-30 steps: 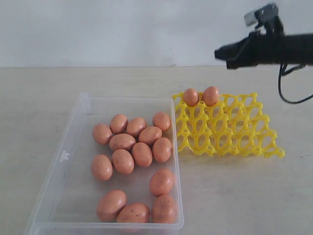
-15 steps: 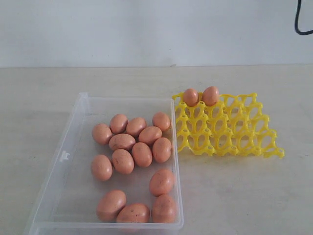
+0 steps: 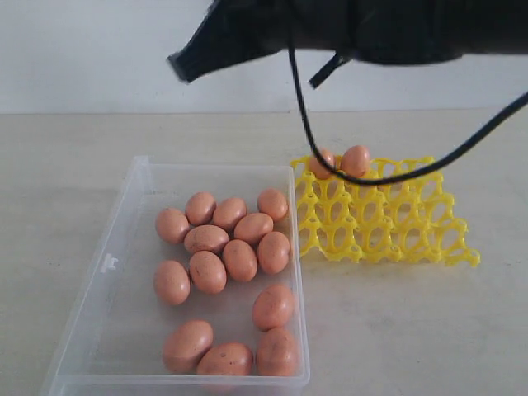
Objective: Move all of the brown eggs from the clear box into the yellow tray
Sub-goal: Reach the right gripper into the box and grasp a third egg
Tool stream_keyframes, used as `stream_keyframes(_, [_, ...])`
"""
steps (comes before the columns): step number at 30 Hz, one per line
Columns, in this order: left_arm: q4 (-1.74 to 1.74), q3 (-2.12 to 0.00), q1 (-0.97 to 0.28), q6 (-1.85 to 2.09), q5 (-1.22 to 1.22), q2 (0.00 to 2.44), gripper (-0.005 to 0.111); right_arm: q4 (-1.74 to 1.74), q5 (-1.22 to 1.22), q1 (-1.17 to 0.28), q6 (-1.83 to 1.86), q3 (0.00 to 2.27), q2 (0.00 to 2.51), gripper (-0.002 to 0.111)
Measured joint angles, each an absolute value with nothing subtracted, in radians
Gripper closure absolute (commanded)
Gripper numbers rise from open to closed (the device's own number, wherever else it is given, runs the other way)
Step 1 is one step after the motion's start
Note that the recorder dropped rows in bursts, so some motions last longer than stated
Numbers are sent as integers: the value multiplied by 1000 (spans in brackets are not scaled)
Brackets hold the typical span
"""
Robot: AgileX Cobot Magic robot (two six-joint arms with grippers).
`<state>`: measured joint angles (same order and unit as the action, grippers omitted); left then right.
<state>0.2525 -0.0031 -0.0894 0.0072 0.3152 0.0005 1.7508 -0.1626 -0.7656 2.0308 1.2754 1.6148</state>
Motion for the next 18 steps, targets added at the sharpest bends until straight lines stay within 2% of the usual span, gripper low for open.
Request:
stream_keyframes(2, [253,-3,-89,9,315,1,105,1751,7,-768,1961,1224,1645,108])
stream_keyframes(7, [253,-3,-89,9,315,1,105,1749,72,-768,1771,1185,1791,108])
stream_keyframes(11, [253,-3,-89,9,315,1,105,1599,266,-768,1870,1185,1847,108])
stream_keyframes(15, [253,-3,-89,9,315,1,105,1512,247,-768,1730,1185,1849,108])
stream_keyframes(16, [253,-3,-89,9,315,1,105,1486,229,-768,1667,1185,1849,106])
stream_keyframes(18, [253,-3,-89,9,315,1,105,1417,220,-768,1552,1185,1849,94])
